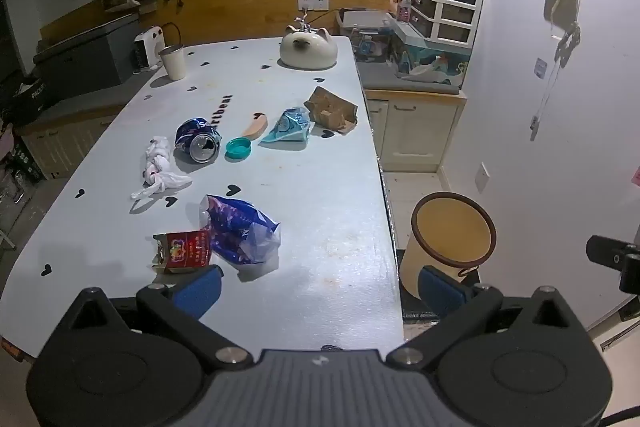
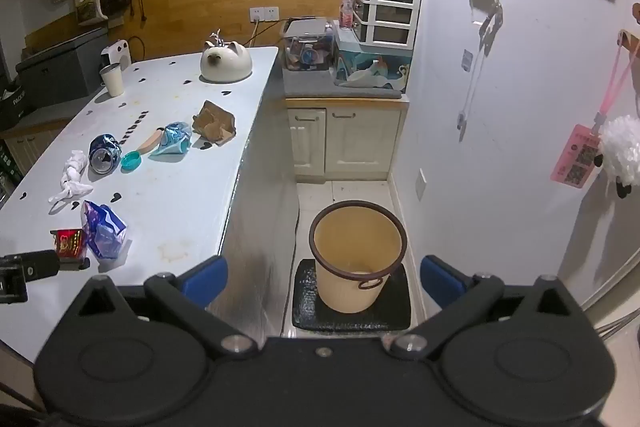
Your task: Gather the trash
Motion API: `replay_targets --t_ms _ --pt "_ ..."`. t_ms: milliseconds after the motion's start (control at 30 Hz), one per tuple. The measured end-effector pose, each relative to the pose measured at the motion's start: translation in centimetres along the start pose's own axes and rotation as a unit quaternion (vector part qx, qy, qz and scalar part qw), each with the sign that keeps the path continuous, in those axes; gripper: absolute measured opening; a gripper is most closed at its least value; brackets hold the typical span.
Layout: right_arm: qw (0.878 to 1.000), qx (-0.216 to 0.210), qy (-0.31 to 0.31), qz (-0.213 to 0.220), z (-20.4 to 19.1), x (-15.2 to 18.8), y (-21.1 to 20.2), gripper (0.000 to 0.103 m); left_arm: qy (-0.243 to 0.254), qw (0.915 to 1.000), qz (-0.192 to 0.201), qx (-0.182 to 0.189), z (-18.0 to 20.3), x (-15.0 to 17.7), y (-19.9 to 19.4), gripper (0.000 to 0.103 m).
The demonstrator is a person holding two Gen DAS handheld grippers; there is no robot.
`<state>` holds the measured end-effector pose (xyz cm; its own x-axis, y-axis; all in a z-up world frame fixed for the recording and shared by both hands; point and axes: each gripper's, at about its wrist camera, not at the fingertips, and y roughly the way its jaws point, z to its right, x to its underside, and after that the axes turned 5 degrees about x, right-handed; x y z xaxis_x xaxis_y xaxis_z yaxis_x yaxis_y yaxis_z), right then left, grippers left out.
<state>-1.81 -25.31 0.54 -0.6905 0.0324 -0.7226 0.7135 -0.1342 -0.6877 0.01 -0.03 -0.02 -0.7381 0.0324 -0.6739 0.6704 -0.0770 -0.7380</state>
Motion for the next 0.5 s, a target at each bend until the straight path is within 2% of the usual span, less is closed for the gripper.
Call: replay_targets --t_ms 500 --pt "1.000 0.003 0.000 -0.001 0.07 -0.08 -0.09 0.103 -0.002 1.0000 0.002 0.004 0.08 -0.13 0.08 0.103"
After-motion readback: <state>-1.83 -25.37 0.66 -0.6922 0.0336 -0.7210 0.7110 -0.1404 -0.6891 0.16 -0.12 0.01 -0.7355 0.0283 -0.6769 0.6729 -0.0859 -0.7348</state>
